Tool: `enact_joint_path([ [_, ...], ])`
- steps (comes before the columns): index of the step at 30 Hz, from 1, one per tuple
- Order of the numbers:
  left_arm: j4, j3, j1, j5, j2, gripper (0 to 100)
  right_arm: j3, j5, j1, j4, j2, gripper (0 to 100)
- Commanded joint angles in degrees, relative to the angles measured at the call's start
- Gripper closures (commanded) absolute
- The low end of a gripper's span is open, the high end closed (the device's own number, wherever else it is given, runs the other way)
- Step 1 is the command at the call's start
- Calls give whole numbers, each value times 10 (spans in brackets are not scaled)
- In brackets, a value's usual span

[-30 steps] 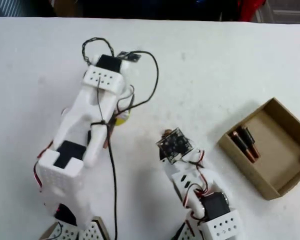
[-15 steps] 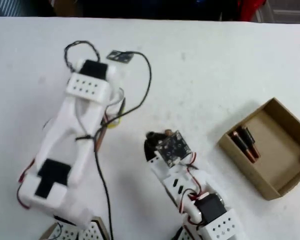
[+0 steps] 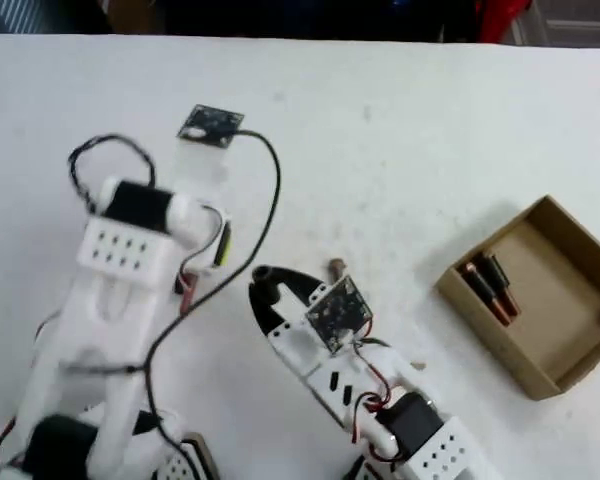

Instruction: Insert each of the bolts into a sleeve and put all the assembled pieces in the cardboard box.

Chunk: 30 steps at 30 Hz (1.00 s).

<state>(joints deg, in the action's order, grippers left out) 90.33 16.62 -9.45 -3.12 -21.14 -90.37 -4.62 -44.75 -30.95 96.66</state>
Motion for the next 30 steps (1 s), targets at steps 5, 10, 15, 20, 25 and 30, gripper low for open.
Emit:
enact_joint_path([
  [5, -92, 86, 32, 1, -195, 980, -38, 2, -6, 81, 6, 982],
  [10, -105, 95, 47, 1, -248, 980, -52, 2, -6, 126, 6, 981],
  [15, -140, 94, 44, -1, -291, 980, -53, 1, -6, 160, 6, 981],
  [20, -178, 95, 43, -8, -334, 980, -53, 1, -6, 181, 5, 981],
  [25, -207, 96, 36, -46, -375, 980, -62, 1, -6, 193, 6, 981],
  [30, -235, 124, -20, -69, -401, 980, -68, 1, -6, 201, 6, 981],
])
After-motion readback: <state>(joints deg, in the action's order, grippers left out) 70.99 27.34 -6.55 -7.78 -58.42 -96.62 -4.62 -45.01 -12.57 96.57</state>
